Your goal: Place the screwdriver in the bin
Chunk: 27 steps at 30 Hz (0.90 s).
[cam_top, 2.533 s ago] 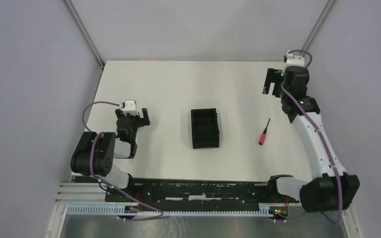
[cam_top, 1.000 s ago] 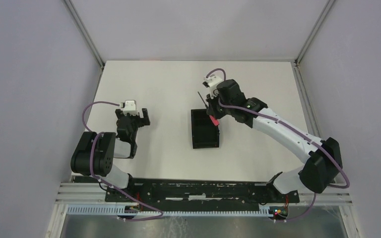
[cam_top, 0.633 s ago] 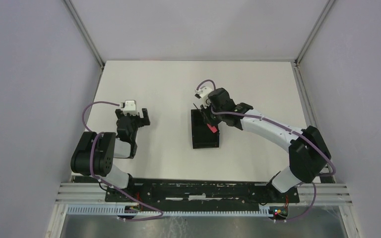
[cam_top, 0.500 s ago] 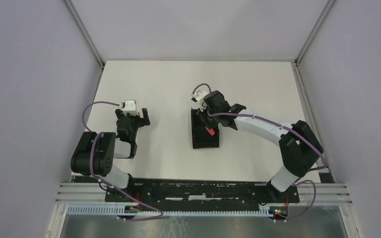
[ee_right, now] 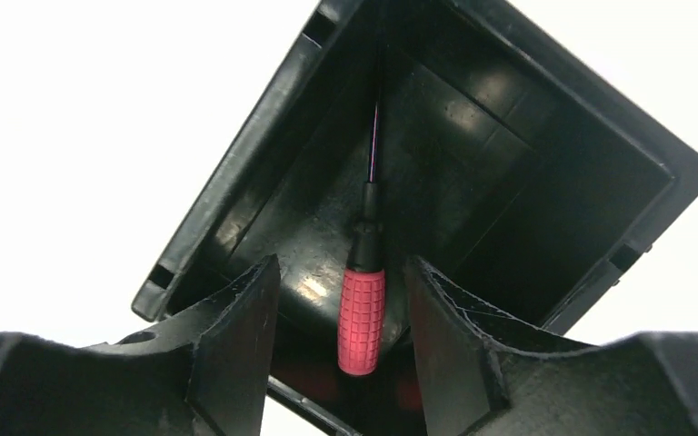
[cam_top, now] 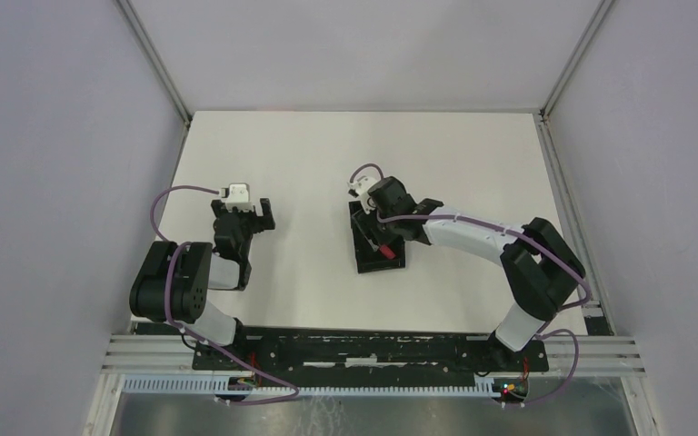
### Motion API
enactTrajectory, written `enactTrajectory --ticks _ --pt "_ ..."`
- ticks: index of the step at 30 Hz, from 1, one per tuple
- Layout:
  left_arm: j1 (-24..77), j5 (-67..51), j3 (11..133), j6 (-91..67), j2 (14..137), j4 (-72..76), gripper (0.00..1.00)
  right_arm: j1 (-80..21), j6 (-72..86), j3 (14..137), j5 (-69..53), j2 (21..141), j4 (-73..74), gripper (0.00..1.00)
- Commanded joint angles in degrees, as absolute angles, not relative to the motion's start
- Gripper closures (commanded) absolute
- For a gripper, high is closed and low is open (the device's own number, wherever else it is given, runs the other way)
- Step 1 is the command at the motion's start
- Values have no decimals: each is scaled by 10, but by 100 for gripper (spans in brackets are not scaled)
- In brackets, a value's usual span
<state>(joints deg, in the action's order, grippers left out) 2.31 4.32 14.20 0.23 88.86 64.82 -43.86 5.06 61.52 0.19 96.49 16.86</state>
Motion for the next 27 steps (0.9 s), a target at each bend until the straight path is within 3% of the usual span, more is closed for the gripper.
enactTrajectory --ticks 1,5,7,9,15,21,27 --pt "21 42 143 -9 880 668 0 -445 77 640 19 916 126 41" --pt "20 42 143 -9 879 668 0 -445 93 640 54 863 101 37" --pt "20 42 143 -9 879 668 0 -446 92 635 77 826 93 24" --pt "21 42 143 -9 880 668 0 -444 85 626 117 788 86 2" --pt "21 41 143 -9 880 668 0 -407 58 542 259 674 50 2" --pt "21 41 144 -9 880 668 0 -290 66 339 292 582 -73 2" --pt "20 42 143 -9 879 668 0 -251 65 150 340 518 -233 2"
